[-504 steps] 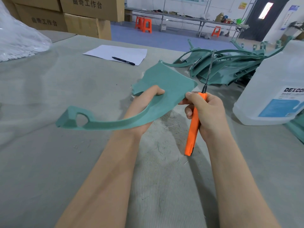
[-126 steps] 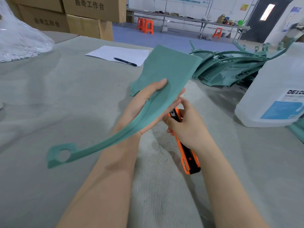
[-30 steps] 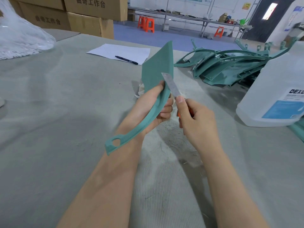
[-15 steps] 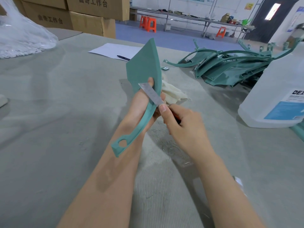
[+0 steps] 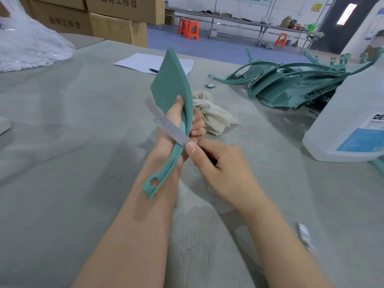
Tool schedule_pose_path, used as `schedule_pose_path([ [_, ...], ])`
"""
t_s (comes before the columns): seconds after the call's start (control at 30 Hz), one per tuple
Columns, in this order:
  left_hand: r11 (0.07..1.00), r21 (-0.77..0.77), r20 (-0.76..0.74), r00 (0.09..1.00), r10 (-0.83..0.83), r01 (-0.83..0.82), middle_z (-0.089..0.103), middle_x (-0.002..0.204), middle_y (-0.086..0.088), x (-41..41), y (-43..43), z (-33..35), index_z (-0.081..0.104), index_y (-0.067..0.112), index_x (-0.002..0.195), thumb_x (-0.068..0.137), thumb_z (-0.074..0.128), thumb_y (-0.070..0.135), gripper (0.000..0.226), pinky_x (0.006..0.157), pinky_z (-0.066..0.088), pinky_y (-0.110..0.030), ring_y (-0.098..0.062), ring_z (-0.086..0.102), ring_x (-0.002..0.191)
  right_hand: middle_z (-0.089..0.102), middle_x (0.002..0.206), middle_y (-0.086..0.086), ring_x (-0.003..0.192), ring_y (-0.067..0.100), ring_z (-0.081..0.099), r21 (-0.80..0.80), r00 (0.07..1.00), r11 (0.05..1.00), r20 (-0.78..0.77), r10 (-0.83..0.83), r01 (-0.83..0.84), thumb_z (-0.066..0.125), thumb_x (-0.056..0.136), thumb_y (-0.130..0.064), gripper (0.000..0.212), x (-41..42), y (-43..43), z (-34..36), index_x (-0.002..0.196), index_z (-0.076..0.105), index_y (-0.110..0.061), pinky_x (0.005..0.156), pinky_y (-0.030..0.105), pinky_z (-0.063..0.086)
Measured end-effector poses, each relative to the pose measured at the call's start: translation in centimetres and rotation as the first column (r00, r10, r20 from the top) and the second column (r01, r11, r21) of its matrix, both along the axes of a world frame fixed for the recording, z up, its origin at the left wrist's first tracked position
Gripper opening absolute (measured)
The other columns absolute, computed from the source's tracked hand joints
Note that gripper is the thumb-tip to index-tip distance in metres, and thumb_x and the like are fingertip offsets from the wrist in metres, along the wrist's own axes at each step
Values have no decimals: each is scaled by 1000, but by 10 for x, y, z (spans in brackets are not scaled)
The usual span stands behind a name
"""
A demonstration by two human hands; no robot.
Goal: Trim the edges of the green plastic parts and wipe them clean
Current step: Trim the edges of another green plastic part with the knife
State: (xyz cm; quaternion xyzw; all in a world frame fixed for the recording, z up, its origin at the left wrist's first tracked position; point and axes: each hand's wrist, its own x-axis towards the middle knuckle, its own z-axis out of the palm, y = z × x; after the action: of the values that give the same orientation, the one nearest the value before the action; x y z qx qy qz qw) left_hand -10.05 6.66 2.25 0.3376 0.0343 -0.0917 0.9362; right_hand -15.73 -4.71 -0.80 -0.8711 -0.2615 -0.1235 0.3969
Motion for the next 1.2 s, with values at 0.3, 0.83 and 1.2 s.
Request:
schedule_pose_path([
  [0.3, 962, -247, 9, 992, 125, -119, 31, 43, 6, 1, 17, -9, 34, 16, 64, 104, 27, 38, 46, 33, 21, -13, -4, 26, 29, 36, 51, -6, 48, 10, 35, -87, 977, 973, -12, 215, -215, 50, 95, -42, 39, -17, 14, 1, 61, 36, -31, 50, 24, 27],
  [0.83, 879, 297, 113, 928, 355, -373, 62, 66, 9, -7, 7, -3, 56, 20, 86, 103, 36, 41, 34, 70, 55, -27, -7, 62, 63, 52, 63, 17, 60, 32, 51, -58, 980, 986, -115, -162, 156, 46, 90, -58, 59, 5, -31, 10, 75, 58, -2, 57, 42, 47],
  [1.2, 920, 176, 52, 936, 347, -351, 49, 44, 13, -5, 7, -8, 47, 22, 71, 102, 39, 40, 37, 49, 42, -18, -3, 51, 40, 48, 59, 17, 49, 20, 41, -32, 972, 995, -213, -96, 91, 40, 78, -69, 69, 5, -25, 9, 68, 52, -2, 56, 46, 47],
])
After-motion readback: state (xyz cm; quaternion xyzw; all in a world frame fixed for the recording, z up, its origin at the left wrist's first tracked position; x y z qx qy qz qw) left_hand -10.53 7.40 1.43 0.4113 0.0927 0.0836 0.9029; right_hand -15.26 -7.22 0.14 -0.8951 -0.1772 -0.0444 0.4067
